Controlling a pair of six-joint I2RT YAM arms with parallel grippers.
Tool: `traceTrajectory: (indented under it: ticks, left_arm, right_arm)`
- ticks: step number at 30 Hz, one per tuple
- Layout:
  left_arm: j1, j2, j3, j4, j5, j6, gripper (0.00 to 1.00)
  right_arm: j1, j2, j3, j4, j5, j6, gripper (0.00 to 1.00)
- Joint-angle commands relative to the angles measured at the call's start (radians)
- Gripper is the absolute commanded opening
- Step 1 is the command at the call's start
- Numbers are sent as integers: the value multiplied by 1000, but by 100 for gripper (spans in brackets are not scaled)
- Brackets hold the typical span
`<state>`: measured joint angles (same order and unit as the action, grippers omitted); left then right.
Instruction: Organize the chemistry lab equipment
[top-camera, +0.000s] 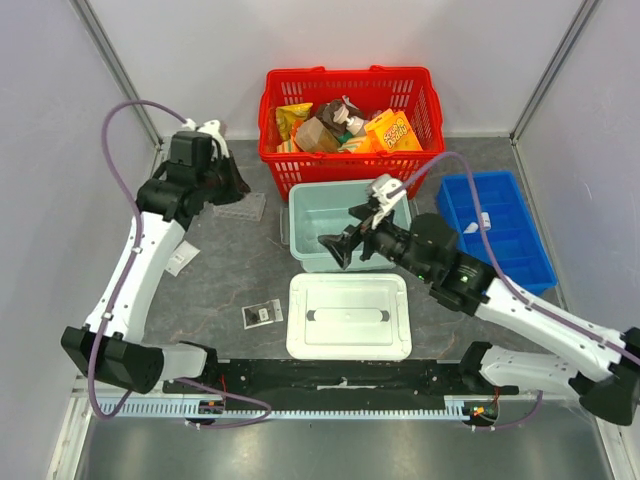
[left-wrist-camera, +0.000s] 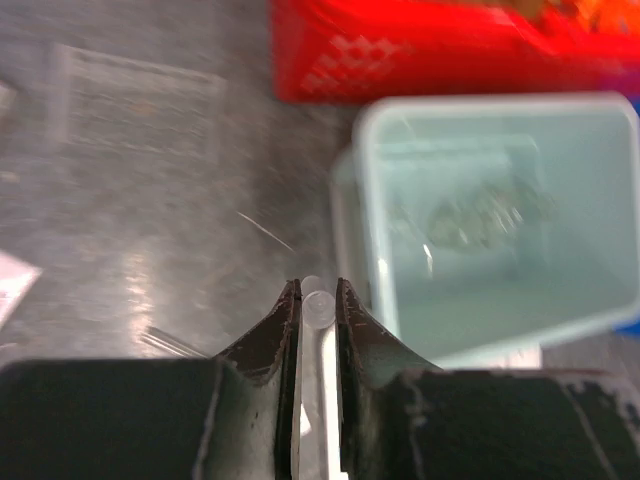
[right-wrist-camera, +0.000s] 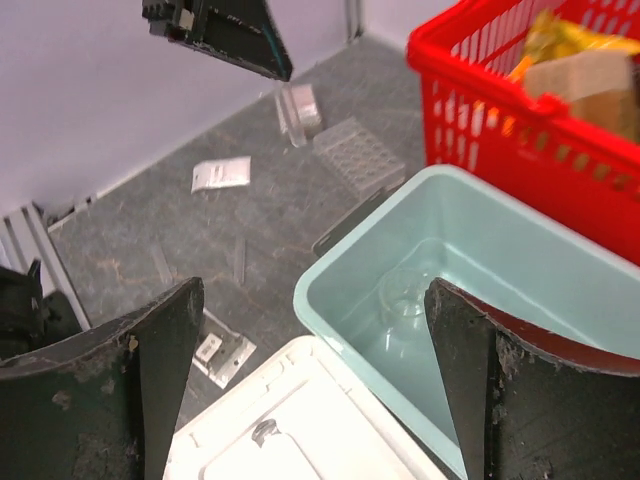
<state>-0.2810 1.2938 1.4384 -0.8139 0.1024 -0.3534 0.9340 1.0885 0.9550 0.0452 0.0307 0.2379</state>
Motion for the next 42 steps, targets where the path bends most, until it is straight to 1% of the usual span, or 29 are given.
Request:
traceTrajectory:
  ticks: [1, 4, 6, 8, 14, 20, 28, 33, 42]
  left_arm:
    - [92, 59, 103, 21, -231, 34, 7]
    - [129, 113, 129, 77, -341, 53, 7]
    - [143, 125, 94, 183, -412, 70, 7]
    - [160, 139, 50, 272, -443, 74, 7]
    - [223, 197, -93, 484, -455, 41, 7]
    - [246, 271, -193, 623, -451, 39, 8]
    - [250, 366, -200, 674, -437, 41, 9]
    - [255, 392, -210, 711, -423, 42, 10]
    - [255, 410, -207, 665, -441, 19, 10]
  right_arm:
    - [2, -125, 21, -31, 138, -15, 98]
    - [2, -186, -15, -31, 170, -51, 98]
    - [2, -219, -33, -31, 198, -66, 98]
    - [3, -243, -50, -33, 225, -78, 98]
    - [2, -274, -73, -44, 258, -100, 98]
    - [2, -265, -79, -44, 279, -132, 98]
    - [2, -211, -64, -42, 293, -158, 98]
    - [3, -202, -61, -42, 296, -163, 98]
    - [2, -199, -64, -38, 321, -177, 98]
